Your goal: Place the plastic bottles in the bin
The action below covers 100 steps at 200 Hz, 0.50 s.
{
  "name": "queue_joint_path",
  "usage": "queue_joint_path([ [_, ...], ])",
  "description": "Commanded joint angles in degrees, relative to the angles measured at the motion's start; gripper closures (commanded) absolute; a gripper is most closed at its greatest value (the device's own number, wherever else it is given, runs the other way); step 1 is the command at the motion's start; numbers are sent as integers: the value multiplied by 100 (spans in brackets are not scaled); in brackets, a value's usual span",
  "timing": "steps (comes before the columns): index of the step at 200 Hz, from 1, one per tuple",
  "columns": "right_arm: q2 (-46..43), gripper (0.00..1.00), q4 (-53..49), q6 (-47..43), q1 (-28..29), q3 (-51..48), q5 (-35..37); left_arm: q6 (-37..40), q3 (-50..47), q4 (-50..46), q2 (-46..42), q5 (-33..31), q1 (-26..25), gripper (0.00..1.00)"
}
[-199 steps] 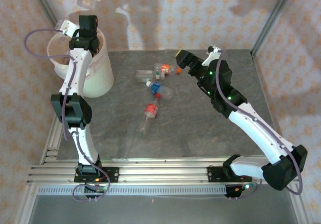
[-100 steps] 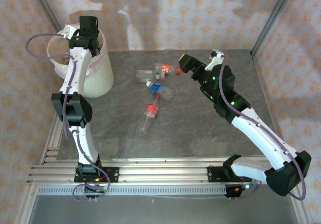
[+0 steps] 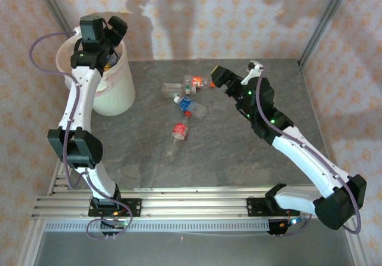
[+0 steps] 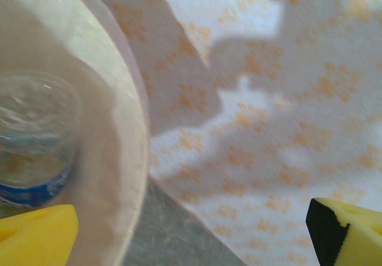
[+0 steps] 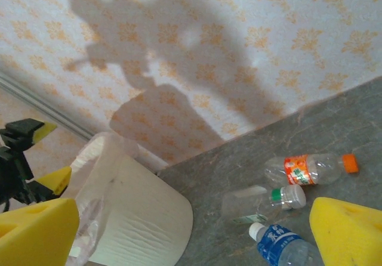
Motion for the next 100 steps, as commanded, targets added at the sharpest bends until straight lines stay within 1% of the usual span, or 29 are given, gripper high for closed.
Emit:
queue_joint_path([
  [1,-51,1,81,-92,-11,-204,213,330,-469,777,-361,1067,14,0],
  [30,53,1,8,-317,-19,-271,496,583,-1075,1315,-989,1512,-21,0],
  [42,98,1,-145,-387,-21,-235,737,830,-1293,1310,-1304,1653,-25,0],
  [63,566,1,-482,-330,-86,-68,1108,1359,-1666,1210,-1860,1869,-25,0],
  [81,997,1,-491,-269,-208,44,882,1606,-1995,1136,-2257,2038,-21,0],
  [100,1599,1,-511,-204,-273,284,389,1673,-2321,1031,-2570,2172,-28,0],
])
